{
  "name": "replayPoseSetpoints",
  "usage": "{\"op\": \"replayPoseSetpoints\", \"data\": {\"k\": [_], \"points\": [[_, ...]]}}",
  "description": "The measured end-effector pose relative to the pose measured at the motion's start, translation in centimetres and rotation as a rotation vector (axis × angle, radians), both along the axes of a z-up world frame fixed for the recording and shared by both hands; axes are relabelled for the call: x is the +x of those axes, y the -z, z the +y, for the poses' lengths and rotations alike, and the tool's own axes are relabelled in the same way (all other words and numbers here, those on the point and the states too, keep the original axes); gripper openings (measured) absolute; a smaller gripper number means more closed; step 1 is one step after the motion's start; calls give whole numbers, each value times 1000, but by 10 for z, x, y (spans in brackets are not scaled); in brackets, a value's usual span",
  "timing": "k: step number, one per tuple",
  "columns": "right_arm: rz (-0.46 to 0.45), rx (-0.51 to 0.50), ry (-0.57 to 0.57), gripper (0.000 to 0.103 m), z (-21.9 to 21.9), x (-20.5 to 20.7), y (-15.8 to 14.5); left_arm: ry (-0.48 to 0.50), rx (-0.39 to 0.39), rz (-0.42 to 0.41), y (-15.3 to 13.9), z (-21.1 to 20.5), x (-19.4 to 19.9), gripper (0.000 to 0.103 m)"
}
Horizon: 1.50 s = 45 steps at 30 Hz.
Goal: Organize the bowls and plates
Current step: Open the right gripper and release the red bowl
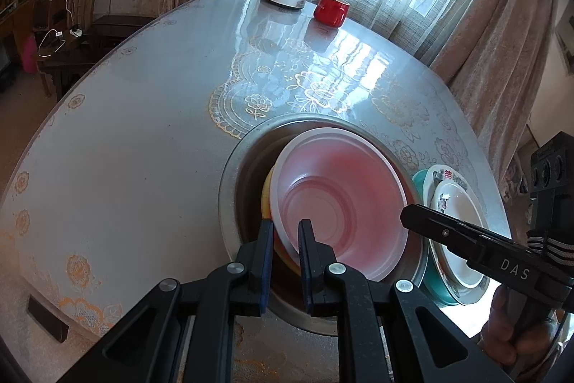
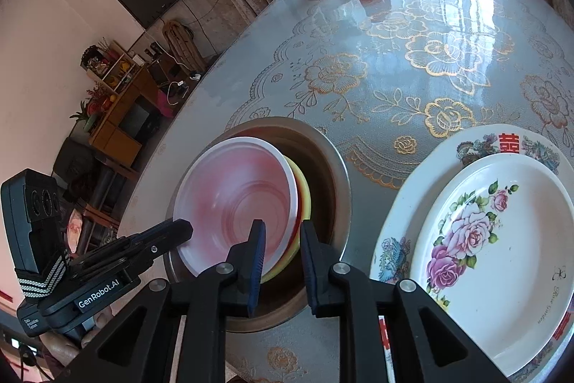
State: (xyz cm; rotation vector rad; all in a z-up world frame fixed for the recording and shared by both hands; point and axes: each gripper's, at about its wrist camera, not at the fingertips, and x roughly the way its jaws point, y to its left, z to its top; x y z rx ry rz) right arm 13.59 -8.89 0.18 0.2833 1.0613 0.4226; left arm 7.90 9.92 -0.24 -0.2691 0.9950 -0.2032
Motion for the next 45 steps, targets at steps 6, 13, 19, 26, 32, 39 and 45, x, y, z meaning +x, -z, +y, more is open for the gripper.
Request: {"op": "replayPoseSetpoints", "data": {"k": [6,13,19,26,32,39,45], "points": [[-55,-65,1,20,5,3,-4,0,-11,-10,-1,3,2,16],[-91,-113,-17,20,12,19,-7,-12,-4,-28,-3,7,3,16],[-92,-154,-38,20,21,28,-1,-3,25,-49,-2,5,4,16],[-52,-161,-62,19,26,30,9,13,15,-40,4,2,7,16],[-67,-207,-83,17,31,25,11,16,42,-48,4,-1,6,16],[-74,-214,-101,15,28,21,11,11,89,-57,4,-7,5,16],[-89,-236,-112,15,33,19,10,-4,131,-63,5,-11,4,16]]}}
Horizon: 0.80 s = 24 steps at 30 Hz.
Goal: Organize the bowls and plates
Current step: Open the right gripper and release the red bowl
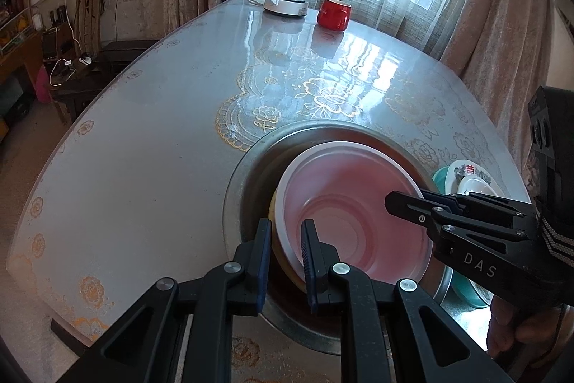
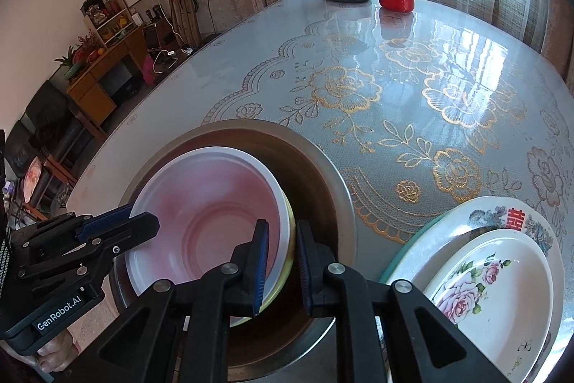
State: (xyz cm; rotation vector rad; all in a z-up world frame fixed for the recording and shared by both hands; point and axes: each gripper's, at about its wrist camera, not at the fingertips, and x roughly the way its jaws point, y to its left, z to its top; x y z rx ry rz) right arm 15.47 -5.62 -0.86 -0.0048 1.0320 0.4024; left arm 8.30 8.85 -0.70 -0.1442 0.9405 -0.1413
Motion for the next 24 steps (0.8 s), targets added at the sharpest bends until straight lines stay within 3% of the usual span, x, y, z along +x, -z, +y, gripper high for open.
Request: {"op": "replayPoseSetpoints", "data": {"k": [9,14,24], "points": [[-24,22,-2,23,-1,-10,-5,-4,31,-11,1,-1,-1,16],[-57,9,8,16,-3,-14,-4,-8,42,-21,1,-4,-2,17],[-48,39,22,15,-6,-15,-3,-13,58,-32,1,-5,-5,17]]}}
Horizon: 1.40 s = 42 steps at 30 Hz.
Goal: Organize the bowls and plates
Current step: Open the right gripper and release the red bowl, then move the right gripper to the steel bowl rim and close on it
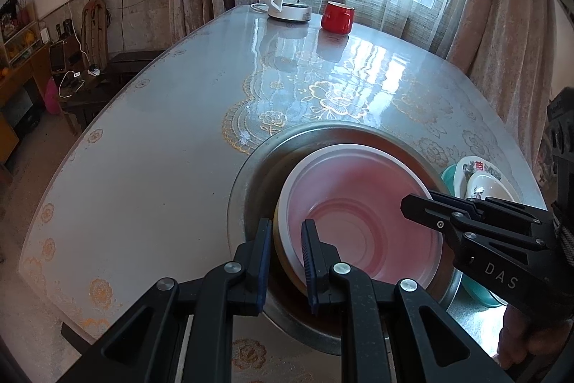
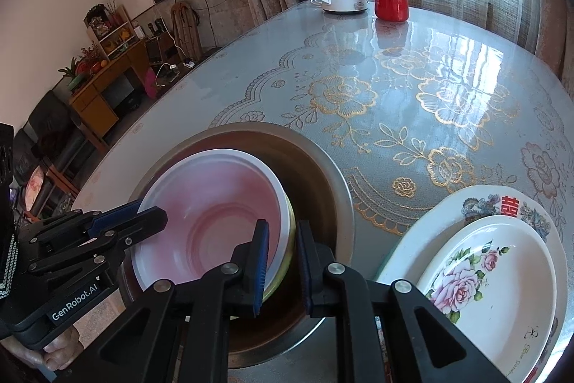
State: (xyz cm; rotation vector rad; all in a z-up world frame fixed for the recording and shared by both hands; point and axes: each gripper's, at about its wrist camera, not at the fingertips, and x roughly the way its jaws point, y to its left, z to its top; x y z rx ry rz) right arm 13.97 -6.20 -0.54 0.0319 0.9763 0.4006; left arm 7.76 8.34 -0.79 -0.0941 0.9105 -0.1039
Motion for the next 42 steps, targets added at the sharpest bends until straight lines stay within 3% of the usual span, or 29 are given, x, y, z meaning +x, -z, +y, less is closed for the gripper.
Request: {"op": "replayPoseSetpoints", "data": {"k": [15,24,38,42], "points": [[-1,12,23,17,-6,-10,-4,1,26,-24,-3,-3,-5,18],[-23,5,41,12,-3,-11,-1,2,94,-60,-7,-11,-9,19],[-27,60,61,19,-17,-21,-15,-25,61,-60,-8,-4,-10,19],[-41,71,86,20,-29,-23,-21,-39,-8,-72,-14,7,-11,27]]}}
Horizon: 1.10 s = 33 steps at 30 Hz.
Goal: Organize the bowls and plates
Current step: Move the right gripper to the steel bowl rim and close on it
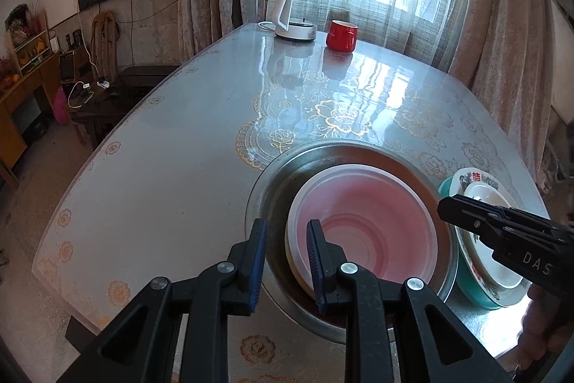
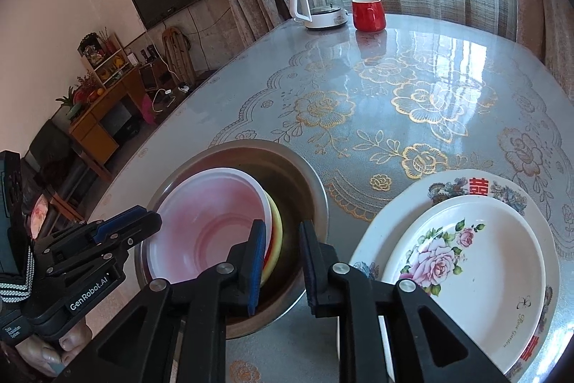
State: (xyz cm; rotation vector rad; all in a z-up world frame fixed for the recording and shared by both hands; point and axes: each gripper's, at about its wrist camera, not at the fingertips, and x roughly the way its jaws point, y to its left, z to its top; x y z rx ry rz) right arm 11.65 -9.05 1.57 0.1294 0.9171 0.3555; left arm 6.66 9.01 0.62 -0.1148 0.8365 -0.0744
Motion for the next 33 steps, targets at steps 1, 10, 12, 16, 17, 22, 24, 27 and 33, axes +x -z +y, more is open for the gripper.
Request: {"op": "replayPoseSetpoints", "data": {"k": [1,10,12,16,17,22,24,27,33], "points": [[-1,2,9,21,-3,0,-1,-10,-25,-2,-2,5,0,30],[6,18,69,22,-26,3,0,-53,-90,-51,-7,40,-13,30],[6,17,58,22,-26,5,1,-51,-97,-45,-3,40,-15,30],[36,-1,44,22,-20,8,11,-22,-125,-10,8,37,-16,30],[36,1,38,22,-19,8,13,-6,-124,-3,10,35,-16,30],[58,-6,9,22,-12,8,21,14,-102,13,17,25,-10,25],[64,-10,-1,22,-9,9,23,19,-106,22,20,24,-6,24],[63,-17,-14,22,-5,9,25,19,-121,29,24,24,0,19],[49,-54,-30,18,1,10,26,11,-110,32,27,21,9,17]]}}
